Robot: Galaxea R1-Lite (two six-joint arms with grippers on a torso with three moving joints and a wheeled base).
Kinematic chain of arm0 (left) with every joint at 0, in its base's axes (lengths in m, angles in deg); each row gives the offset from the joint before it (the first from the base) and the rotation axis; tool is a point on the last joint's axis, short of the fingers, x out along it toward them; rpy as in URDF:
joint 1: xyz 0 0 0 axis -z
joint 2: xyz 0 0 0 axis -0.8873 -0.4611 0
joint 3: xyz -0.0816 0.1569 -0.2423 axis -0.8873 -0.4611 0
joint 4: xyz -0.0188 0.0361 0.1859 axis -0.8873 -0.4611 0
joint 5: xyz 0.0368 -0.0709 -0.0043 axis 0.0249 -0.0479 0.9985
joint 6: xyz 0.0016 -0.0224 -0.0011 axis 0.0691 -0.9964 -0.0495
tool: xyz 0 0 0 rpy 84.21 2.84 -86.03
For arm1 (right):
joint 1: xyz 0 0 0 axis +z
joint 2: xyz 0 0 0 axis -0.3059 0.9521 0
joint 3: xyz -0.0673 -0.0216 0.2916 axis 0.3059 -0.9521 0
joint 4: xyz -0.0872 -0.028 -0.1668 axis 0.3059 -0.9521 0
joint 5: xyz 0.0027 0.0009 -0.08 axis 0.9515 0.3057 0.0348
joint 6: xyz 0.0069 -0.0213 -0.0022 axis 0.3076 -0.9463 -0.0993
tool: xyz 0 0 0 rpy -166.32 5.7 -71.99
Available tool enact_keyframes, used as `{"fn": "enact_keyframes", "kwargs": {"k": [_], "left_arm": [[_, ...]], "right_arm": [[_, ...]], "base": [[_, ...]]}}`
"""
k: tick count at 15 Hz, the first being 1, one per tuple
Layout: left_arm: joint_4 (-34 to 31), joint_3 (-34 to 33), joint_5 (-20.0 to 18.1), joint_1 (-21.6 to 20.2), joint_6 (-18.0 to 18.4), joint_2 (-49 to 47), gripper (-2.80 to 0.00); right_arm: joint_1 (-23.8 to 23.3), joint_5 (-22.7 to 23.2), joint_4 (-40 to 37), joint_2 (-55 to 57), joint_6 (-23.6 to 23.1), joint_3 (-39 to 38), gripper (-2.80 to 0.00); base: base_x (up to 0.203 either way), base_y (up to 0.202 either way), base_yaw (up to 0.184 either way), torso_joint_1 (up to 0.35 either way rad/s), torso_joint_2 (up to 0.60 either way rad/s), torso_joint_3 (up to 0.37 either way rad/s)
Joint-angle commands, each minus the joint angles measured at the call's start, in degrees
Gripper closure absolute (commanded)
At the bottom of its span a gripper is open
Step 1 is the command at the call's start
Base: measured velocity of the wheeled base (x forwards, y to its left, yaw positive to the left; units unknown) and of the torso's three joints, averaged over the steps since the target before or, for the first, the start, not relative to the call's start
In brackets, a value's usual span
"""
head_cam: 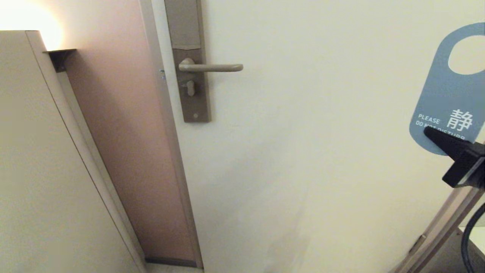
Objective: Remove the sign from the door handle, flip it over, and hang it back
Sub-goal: Hang the sign back with the other side facing out
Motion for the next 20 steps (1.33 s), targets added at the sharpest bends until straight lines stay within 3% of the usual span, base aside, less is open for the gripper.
{"fn": "enact_keyframes", "kwargs": {"k": [1,6,9,20], "left_arm": [[0.0,0.0,0.0,0.0,0.0,0.0,0.0],[0.0,0.0,0.0,0.0,0.0,0.0,0.0],[0.0,0.0,0.0,0.0,0.0,0.0,0.0],[0.0,0.0,0.0,0.0,0.0,0.0,0.0]], "right_arm": [[0.2,-0.1,1.8,5.4,-0.2,0.7,0.0],[2.1,-0.2,8.8,13.9,-0.6,4.8,0.0],[6.8,-0.2,8.9,16.4,-0.7,7.5,0.0],[13.7,-0.3,8.9,33.4,-0.7,22.0,0.0]], "base": [[0.0,0.0,0.0,0.0,0.0,0.0],[0.0,0.0,0.0,0.0,0.0,0.0],[0.0,0.0,0.0,0.0,0.0,0.0],[0.0,0.0,0.0,0.0,0.0,0.0]]}}
